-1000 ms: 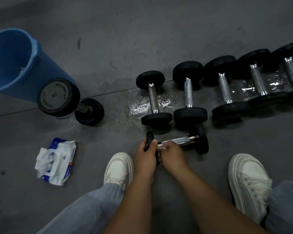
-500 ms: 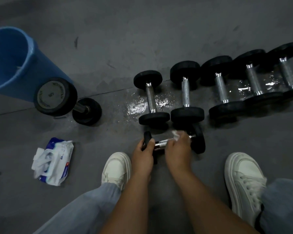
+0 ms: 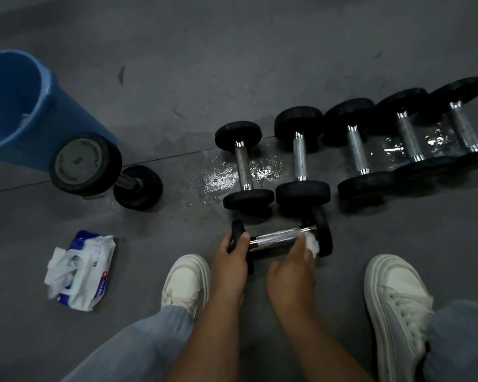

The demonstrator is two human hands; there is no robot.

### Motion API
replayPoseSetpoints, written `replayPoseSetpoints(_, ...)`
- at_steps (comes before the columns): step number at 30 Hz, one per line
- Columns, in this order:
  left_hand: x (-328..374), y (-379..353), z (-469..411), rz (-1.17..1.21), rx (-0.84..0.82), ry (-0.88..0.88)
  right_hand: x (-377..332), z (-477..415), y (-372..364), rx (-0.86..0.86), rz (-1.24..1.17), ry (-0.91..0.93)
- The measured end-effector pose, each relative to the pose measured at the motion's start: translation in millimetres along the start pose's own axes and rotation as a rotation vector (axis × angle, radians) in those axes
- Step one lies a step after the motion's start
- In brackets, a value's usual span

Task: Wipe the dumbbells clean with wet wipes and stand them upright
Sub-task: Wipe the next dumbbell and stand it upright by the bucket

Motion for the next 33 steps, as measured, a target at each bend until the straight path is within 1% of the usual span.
replayPoseSetpoints(2,2,0,0,0.006,-0.001,0.005,-15,-7,-1,-0.005,-0.059,0.035)
replayPoseSetpoints(4,5,-1,1,0.015,0.003,0.009,-15,-12,-4,-0.025,-0.045,0.040)
replayPoseSetpoints(5,7,-2,1,0.012,0.005,0.013,-6,-11,-5,-0.041,-0.032,0.021)
replayPoseSetpoints(8,6,-1,2,0.013,0.014,0.019,26,4,-10,-0.095,-0.043,-0.110)
replayPoseSetpoints(9,6,-1,2,0.010,0.016,0.014,22,7,-10,-0.104,-0.069,-0.080)
replayPoseSetpoints(11,5,-2,2,0.007,0.008,0.005,-6,2,-7,-0.078,-0.140,0.078)
replayPoseSetpoints(12,4,-2,1,0.006,0.004,0.009,-18,-4,-3,-0.070,-0.185,0.101)
replayPoseSetpoints(14,6,-2,2,0.004,0.000,0.009,-19,-18,1,-0.064,-0.290,0.008)
replayPoseSetpoints(17,8,-2,2,-0.005,-0.004,0.010,-1,-18,4,-0.085,-0.441,-0.135)
replayPoseSetpoints(22,5,-2,2,-0.002,-0.007,0.011,-8,-26,4,-0.126,-0.634,-0.215)
replayPoseSetpoints(25,7,-2,1,-0.009,-0.015,0.014,13,-38,-9,-0.202,-0.872,-0.435)
replayPoseSetpoints(26,8,-2,1,-0.014,-0.012,0.011,21,-37,-16,-0.264,-0.971,-0.527)
replayPoseSetpoints(28,6,-1,1,-0.012,0.005,0.010,31,-19,-36,-0.470,-1.240,-0.854)
replayPoseSetpoints(29,6,-1,1,-0.006,0.009,0.006,31,-12,-42,-0.515,-1.344,-0.971)
replayPoseSetpoints(30,7,-1,1,-0.002,0.007,0.003,28,-8,-43,-0.532,-1.409,-1.031)
replayPoseSetpoints(31,7,-2,1,-0.005,0.006,0.003,26,-6,-45,-0.526,-1.423,-1.041)
replayPoseSetpoints(33,7,0,2,-0.010,0.020,0.007,25,8,-51,-0.550,-1.341,-1.001)
Point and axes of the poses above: each hand's wrist, its own z-axis away from the middle knuckle, its own y-axis out of the back of the hand, x = y × z, the point moved 9 cm from there along -z, towards the middle knuckle, and after that the axes turned 15 degrees about -y, right-handed, at the moved point
